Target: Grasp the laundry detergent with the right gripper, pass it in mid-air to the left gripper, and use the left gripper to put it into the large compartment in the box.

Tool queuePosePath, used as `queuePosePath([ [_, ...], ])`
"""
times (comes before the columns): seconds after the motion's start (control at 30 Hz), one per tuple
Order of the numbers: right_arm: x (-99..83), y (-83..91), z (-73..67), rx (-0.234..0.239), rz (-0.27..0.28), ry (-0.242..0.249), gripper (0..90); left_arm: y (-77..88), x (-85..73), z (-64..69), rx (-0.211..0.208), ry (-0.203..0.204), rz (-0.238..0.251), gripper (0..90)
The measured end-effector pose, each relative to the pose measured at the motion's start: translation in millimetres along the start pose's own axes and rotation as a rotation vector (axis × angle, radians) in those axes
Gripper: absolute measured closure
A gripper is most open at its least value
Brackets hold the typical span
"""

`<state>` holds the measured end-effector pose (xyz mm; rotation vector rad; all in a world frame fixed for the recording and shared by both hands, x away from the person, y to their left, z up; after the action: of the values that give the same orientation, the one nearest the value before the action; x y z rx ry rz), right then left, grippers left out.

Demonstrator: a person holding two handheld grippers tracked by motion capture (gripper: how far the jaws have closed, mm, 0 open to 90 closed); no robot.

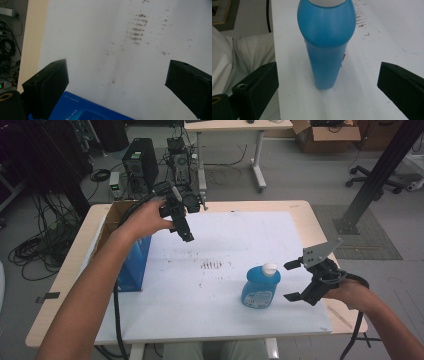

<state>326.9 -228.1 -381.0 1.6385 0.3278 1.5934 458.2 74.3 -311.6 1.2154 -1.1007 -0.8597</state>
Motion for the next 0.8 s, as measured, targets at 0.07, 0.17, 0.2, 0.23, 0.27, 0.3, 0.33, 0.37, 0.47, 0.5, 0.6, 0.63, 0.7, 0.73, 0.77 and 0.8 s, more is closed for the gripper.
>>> queuePosePath([
  [0.07, -3.5, -3.1, 0.0, 0.002, 0.018, -0.01, 3.1, -0.4, 0.0, -0.1, 0.0, 0.006, 0.001, 5.0],
  [0.17, -5.3, -4.7, 1.0, -0.002, 0.033, -0.021, 3.1, -0.7, 0.6, -0.4, 0.002, 0.004, 0.007, 5.0],
  [0.2, -6.9, -6.5, 1.6, 0.0, 0.049, -0.03, 3.2, -0.4, 0.4, 0.0, 0.001, 0.009, 0.0, 5.0],
  [0.23, -7.7, -7.4, 1.8, 0.001, 0.057, -0.037, 3.2, -0.6, 0.7, -0.2, 0.003, 0.005, 0.002, 5.0],
  [0.27, -8.3, -8.2, 1.5, 0.004, 0.063, -0.045, 3.2, -0.6, 0.7, -0.2, 0.003, 0.005, 0.002, 5.0],
  [0.3, -8.3, -8.2, 1.5, 0.004, 0.063, -0.045, 3.2, -0.6, 0.9, -0.1, 0.004, 0.005, 0.004, 5.0],
  [0.33, -9.4, -9.8, 1.0, 0.008, 0.078, -0.052, 3.2, -0.1, 0.7, -0.2, 0.004, 0.004, 0.004, 5.0],
  [0.37, -9.4, -9.8, 1.0, 0.008, 0.078, -0.052, 3.2, -0.1, 0.7, -0.2, 0.004, 0.004, 0.004, 5.0],
  [0.47, -11.6, -11.7, 0.8, 0.006, 0.097, -0.054, 3.1, 0.1, -0.6, -0.5, 0.004, 0.011, 0.004, 5.0],
  [0.5, -11.6, -11.7, 0.8, 0.006, 0.097, -0.054, 3.1, 0.5, -1.1, -0.9, 0.004, 0.007, -0.001, 5.0],
  [0.6, -13.2, -13.5, 0.0, 0.013, 0.104, -0.056, 3.0, 0.9, -1.7, -0.7, 0.005, 0.012, 0.005, 5.0],
  [0.63, -13.2, -13.5, 0.0, 0.013, 0.104, -0.056, 3.0, 1.3, -1.9, -0.6, 0.005, 0.012, 0.001, 5.0],
  [0.7, -13.6, -14.1, -0.2, 0.013, 0.109, -0.056, 3.0, 1.5, -2.0, -1.0, 0.005, 0.011, 0.004, 5.1],
  [0.73, -13.8, -14.6, 0.0, 0.012, 0.114, -0.056, 3.0, 1.5, -2.2, -1.1, 0.006, 0.012, 0.002, 5.1],
  [0.77, -14.8, -15.0, -0.1, 0.014, 0.12, -0.06, 3.2, 1.1, -2.4, -1.3, 0.005, 0.009, 0.0, 5.1],
  [0.8, -14.8, -15.0, -0.1, 0.014, 0.12, -0.06, 3.2, 1.1, -2.4, -1.3, 0.005, 0.009, 0.0, 5.1],
])
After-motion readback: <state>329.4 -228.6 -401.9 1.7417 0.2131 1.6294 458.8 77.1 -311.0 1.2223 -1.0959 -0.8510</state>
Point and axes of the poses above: each handheld gripper's, and its own axes: y roughly backward along the jaws, x roughly out of its top, z roughly to its right, the point moved 8 cm from there along -y, roughly forward along the jaws, and after that the axes turned 13 degrees about -x, right-handed, at the moved point
